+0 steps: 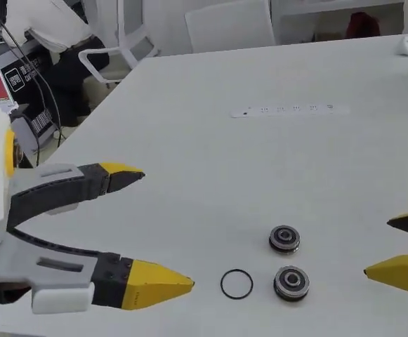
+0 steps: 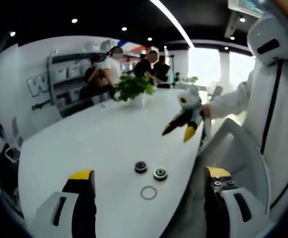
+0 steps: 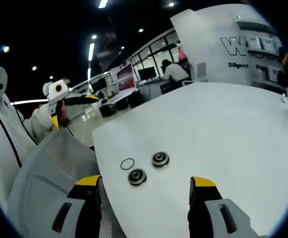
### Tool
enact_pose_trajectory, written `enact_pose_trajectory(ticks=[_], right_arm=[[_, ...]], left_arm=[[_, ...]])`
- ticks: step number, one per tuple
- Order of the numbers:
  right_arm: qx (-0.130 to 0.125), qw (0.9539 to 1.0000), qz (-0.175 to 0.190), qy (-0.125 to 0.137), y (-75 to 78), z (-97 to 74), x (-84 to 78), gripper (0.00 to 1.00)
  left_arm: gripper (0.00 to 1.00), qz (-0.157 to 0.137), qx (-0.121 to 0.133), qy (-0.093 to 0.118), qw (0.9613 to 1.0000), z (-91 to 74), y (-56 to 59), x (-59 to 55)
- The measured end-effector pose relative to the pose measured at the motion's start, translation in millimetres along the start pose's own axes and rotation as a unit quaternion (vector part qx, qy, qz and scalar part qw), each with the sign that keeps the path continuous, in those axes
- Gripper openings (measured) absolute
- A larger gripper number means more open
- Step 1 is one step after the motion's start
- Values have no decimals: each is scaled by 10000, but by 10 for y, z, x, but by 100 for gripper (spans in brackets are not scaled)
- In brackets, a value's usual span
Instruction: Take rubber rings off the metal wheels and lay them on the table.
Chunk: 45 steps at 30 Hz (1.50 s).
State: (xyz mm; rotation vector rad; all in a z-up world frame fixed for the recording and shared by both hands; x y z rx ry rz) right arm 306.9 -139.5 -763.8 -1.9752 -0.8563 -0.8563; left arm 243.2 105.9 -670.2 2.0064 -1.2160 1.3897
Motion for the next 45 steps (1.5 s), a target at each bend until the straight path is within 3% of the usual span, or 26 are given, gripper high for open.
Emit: enact_pose_trajectory(ticks=[8,15,28,37,45], right_arm=[[64,10000,19,-28,9,8,-96,69],[62,9999,-29,-94,19,13,-165,69],[147,9998,-73,-136,42,142,-141,67],[315,9990,-197,-232,-14,280,-170,67],[417,9988,-52,-246,-15,399,-239,65]], left_arm=[[88,175,-239,103,9995,230,23,171],[86,368,-571,-60,9977,486,81,174],[81,540,-860,156,9947,863,84,248],[72,509,-971,117,9939,1086,92,84],[66,475,-1214,-204,9913,1275,212,-155]])
Point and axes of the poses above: the centre of the closed fingertips' face, and the gripper's own axes: z roughly forward along the fingers, y roughly to its right, x roughly out of its top, the point moved 4 cm from there along -z, roughly backward along the fingers, and after that the axes turned 6 degrees about z, right-handed, at the moved point
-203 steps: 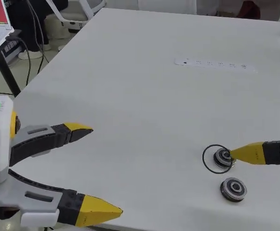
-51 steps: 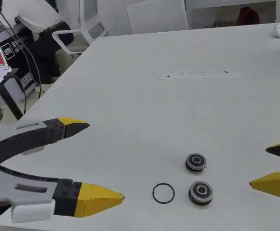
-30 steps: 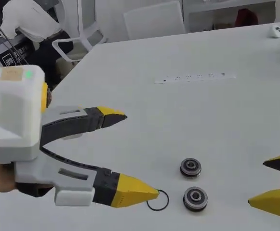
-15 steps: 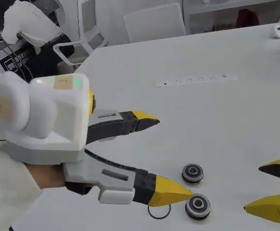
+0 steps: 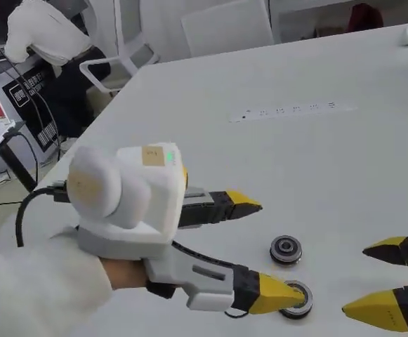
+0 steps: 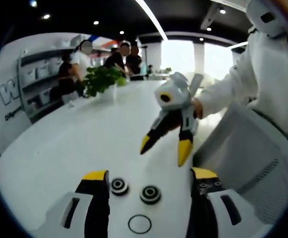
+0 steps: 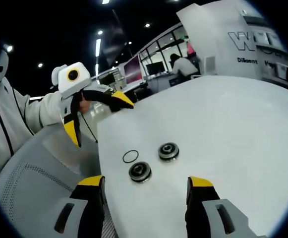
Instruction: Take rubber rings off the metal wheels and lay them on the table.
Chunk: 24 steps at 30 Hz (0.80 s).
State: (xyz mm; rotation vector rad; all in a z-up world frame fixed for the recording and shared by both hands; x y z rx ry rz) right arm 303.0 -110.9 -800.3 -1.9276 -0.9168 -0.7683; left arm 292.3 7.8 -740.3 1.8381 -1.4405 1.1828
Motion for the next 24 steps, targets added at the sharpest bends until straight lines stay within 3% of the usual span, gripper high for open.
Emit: enact_pose_trajectory(ticks=[5,7,9,12,18,24], right_arm=[[79,10000,16,-14,-17,125,-38,62],[129,9999,40,3,-29,172,-48,61],[159,9999,49,13,-35,218,-67,61],[235,9997,89,-6,-54,271,-106,58],[248,9997,-60,-50,-59,351,-151,54],[244,9991,-349,-91,-59,438,-156,46]], left_arm=[[63,-80,-52,-202,9998,141,7,-181],[62,-71,23,-223,9997,173,-21,-254],[56,-154,256,-172,9994,207,-70,-327],[49,34,265,-422,9988,245,-60,-453],[41,6,198,-284,9994,311,-33,-445],[34,-37,103,-361,9993,398,9,-505]])
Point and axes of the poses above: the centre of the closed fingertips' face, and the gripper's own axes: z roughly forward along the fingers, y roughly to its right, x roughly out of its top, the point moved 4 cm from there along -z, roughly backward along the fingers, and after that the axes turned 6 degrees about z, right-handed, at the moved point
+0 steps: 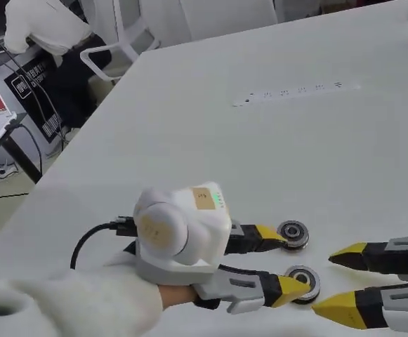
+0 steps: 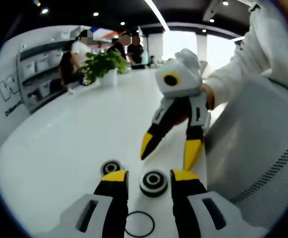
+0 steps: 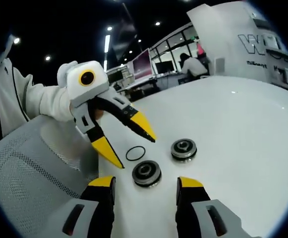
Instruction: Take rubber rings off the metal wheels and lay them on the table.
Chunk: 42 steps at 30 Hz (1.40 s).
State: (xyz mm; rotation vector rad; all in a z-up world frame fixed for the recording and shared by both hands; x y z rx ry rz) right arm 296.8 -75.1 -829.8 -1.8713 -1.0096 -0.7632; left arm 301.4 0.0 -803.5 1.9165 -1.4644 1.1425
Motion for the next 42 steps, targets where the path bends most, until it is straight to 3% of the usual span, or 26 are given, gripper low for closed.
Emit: enact_pose_trajectory(ticks=[10,29,42], right_arm=[[-29,9987,-496,-133,11,88,-61,34],[-124,9960,-860,-199,40,137,-81,21],[-173,9933,-1088,-340,69,117,-110,17]], left_arm=[[24,-81,-133,-230,9996,98,26,-114],[14,-310,-104,-175,9993,162,53,-159],[14,-152,-148,-60,9998,151,63,-172]])
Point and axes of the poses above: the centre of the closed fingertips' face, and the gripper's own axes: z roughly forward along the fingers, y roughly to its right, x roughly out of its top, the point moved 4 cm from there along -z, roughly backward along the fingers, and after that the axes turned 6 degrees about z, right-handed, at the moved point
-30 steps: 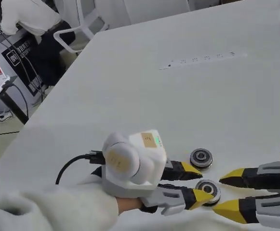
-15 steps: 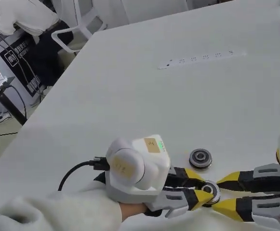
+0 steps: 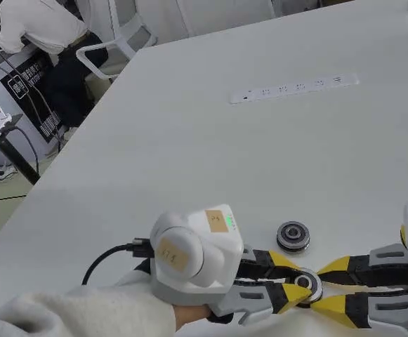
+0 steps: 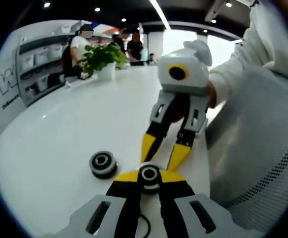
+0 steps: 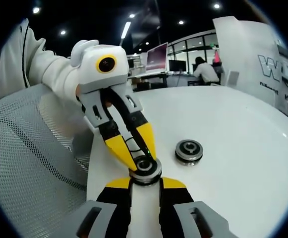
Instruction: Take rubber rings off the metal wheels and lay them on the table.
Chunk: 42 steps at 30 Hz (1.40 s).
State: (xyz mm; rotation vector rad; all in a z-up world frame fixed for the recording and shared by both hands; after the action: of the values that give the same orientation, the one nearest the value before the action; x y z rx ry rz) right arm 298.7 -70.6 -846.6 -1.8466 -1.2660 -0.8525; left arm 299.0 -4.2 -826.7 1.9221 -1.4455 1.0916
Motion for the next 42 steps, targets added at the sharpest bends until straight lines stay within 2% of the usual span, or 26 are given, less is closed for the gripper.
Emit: enact_pose_trajectory(ticks=[4,9,11,13,14,18,19,20,21,23,25,27,29,31,32,34,37,40,42], right_arm=[[-6,10000,48,-15,17,-30,-30,10],[-17,9999,107,-55,15,-28,-23,7],[-20,9996,264,-104,27,-30,-16,4],[-68,9979,644,-49,77,-40,-23,0],[51,9970,768,-33,68,-40,-23,0],[4,9989,458,-103,31,-30,-6,0],[12,9985,539,-111,35,-31,0,0],[32,9960,883,-108,30,-32,0,0],[85,9957,912,-98,55,-35,1,0],[79,9965,825,-124,49,-34,8,0],[18,9973,682,-268,43,-22,18,0],[-34,9966,738,-365,41,-16,32,0],[-114,9972,568,-478,38,-15,28,0],[-187,9958,726,-531,68,-13,19,0],[-223,9927,1060,-530,77,-14,14,0],[-226,9888,1427,-373,88,-18,16,0],[-206,9784,2056,-115,98,-34,8,0],[-84,9529,3024,207,145,-48,-11,0],[17,9396,3405,345,155,-49,-19,0]], left_arm=[[14,-3,-2,19,10000,-1,0,-1],[14,-18,-1,25,10000,-2,-1,-2],[14,-25,-9,31,10000,-4,-4,-4],[14,-36,-16,47,10000,-3,-5,-4],[14,-32,-11,44,10000,-1,-6,-5],[14,-32,-10,51,10000,-1,-8,-4],[14,-33,-11,57,10000,-1,-10,-4],[14,-39,-10,63,10000,-1,-10,-5],[14,-45,-9,73,10000,-1,-9,-6],[14,-36,-8,79,10000,1,-10,-6],[14,-37,-9,92,10000,2,-11,-2],[14,-47,-3,125,9999,9,-14,0],[14,-27,-8,145,9999,11,-17,-1],[14,-13,-19,165,9999,9,-18,-3],[14,-2,-17,184,9998,9,-17,-4],[14,-4,-6,207,9998,9,-20,-5],[14,5,0,216,9998,10,-21,-4],[14,17,0,232,9997,15,-18,-1],[14,35,-2,241,9997,19,-14,1]])
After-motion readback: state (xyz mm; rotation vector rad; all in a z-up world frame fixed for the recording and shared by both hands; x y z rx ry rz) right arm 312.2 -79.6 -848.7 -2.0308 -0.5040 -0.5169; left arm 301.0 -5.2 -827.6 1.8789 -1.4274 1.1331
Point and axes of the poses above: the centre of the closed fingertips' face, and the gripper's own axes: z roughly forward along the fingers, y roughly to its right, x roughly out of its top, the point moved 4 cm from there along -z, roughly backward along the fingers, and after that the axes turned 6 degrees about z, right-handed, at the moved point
